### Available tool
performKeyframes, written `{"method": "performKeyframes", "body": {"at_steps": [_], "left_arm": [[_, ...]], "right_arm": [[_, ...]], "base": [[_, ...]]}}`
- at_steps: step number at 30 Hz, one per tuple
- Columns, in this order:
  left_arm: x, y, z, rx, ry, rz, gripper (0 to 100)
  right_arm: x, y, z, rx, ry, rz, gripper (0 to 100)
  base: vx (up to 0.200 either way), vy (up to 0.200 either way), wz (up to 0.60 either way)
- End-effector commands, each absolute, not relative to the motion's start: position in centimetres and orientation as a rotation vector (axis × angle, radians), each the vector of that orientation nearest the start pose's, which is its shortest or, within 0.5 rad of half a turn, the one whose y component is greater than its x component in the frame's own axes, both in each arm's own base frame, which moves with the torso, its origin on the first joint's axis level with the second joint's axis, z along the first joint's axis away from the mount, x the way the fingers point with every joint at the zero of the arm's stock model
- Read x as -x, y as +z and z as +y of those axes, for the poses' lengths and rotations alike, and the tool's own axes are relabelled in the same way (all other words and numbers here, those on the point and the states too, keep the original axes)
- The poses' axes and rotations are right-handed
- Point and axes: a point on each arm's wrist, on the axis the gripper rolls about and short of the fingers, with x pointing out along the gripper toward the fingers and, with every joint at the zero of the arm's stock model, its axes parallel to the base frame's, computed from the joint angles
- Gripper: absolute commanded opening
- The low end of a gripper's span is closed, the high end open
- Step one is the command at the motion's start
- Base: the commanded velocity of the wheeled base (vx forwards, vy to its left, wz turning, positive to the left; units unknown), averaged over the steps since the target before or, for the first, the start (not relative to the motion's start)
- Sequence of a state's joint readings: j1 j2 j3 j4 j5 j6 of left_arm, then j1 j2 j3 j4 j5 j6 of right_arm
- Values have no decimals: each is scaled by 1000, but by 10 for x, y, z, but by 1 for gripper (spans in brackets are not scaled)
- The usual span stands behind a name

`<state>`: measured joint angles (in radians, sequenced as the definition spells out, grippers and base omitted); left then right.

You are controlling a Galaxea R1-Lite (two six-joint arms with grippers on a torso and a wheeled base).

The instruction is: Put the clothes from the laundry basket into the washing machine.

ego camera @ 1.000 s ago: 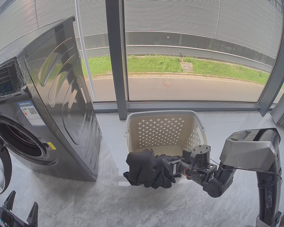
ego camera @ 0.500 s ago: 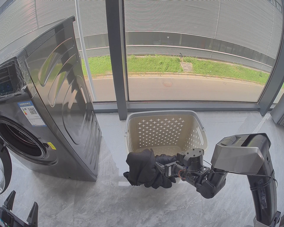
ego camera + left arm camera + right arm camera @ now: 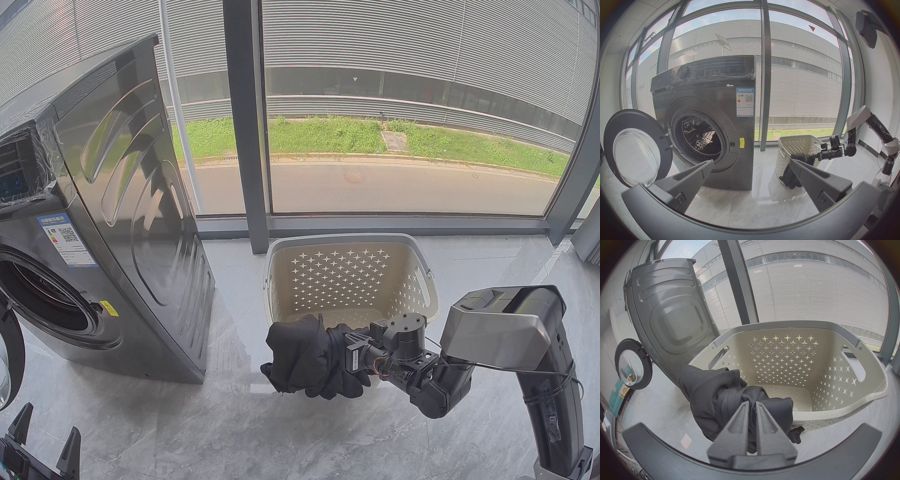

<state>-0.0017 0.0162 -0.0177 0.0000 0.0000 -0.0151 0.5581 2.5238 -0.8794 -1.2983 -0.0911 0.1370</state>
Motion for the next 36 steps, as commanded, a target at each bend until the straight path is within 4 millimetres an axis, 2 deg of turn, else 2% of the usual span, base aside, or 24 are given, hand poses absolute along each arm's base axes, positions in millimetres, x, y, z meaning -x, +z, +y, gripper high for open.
{"method": "performKeyframes", "body": {"at_steps": [1,7,12,18,31,32,36], "left_arm": [[23,75,0,15,-2,0,100],[23,75,0,17,-2,0,100],[23,75,0,17,-2,0,100],[23,75,0,15,-2,0,100],[23,75,0,17,-2,0,100],[23,75,0,17,-2,0,100],[23,75,0,17,-2,0,100]], "right_arm": [[-344,-41,213,-16,441,358,0],[-345,-35,211,-18,438,345,0],[-349,-22,194,-26,394,330,0],[-353,-22,175,-23,345,339,0],[-354,-24,176,-23,342,342,0],[-354,-24,176,-23,342,342,100],[-354,-25,177,-22,343,344,100]], "base": [[0,0,0],[0,0,0],[0,0,0],[0,0,0],[0,0,0],[0,0,0],[0,0,0]]}}
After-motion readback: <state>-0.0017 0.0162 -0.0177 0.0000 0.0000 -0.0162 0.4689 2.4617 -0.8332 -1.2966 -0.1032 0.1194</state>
